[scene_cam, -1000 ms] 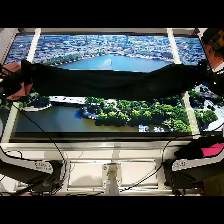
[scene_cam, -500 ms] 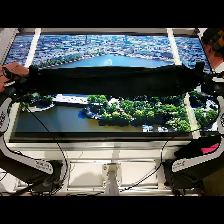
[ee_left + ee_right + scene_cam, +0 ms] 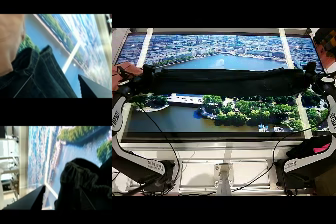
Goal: Fold the clothes and pants, and hang the long-sleeved shirts on hangers.
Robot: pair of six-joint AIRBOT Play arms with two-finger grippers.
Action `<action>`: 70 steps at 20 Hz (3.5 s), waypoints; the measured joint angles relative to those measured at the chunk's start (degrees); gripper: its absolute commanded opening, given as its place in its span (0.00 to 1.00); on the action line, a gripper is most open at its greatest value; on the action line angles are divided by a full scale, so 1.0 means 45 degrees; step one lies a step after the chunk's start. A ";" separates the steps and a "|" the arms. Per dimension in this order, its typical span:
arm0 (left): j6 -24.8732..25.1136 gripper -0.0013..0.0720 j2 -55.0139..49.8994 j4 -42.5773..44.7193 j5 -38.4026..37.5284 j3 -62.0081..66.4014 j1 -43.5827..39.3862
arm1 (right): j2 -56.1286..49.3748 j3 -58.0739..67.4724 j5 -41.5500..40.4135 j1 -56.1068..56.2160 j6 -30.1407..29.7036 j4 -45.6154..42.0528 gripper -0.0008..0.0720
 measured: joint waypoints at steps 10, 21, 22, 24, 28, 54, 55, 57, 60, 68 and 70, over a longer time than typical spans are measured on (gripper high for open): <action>0.3240 0.90 0.1321 0.0908 -0.2555 0.0019 0.0714 | 0.0976 0.0000 0.2807 -0.1273 -0.3395 -0.2346 0.84; 0.3755 0.90 0.1817 0.1535 -0.3060 0.0015 0.0792 | 0.1122 0.0005 0.6562 -0.2783 -0.2705 -0.5673 0.97; 0.3779 0.90 0.1826 0.1535 -0.3084 0.0019 0.0792 | 0.1030 0.0000 0.6717 -0.2798 -0.2526 -0.5756 0.97; 0.3784 0.90 0.1826 0.1545 -0.3089 0.0019 0.0792 | 0.0782 0.0000 0.6951 -0.2778 -0.2181 -0.5761 0.96; 0.3789 0.90 0.1826 0.1545 -0.3123 0.0019 0.0792 | 0.0189 0.0000 0.6824 -0.2302 -0.1851 -0.5197 0.95; 0.0695 0.91 0.1433 0.8786 -0.6382 0.0068 0.0641 | 0.1836 -0.0117 0.9321 -0.4391 -0.2526 -1.1123 0.12; 0.0471 0.91 0.1273 0.8884 -0.6397 0.0112 0.0568 | 0.1875 -0.0117 0.9403 -0.4532 -0.2569 -1.1181 0.41; -0.0068 0.99 0.0908 0.8932 -0.6402 0.0257 0.0330 | 0.1943 -0.0112 0.9500 -0.4726 -0.2652 -1.1288 0.94; -0.0797 0.99 0.0393 0.8927 -0.6475 0.0602 -0.0141 | 0.1977 -0.0102 0.9583 -0.4833 -0.2705 -1.1259 0.95; -0.3240 0.97 -0.1311 0.8563 -0.7388 0.2166 -0.0656 | 0.1991 -0.0102 0.9491 -0.4901 -0.2730 -1.1162 0.94; -0.3429 0.95 -0.1661 0.8189 -0.7475 0.2395 -0.0772 | 0.2011 -0.0102 0.9428 -0.4901 -0.2735 -1.1050 0.94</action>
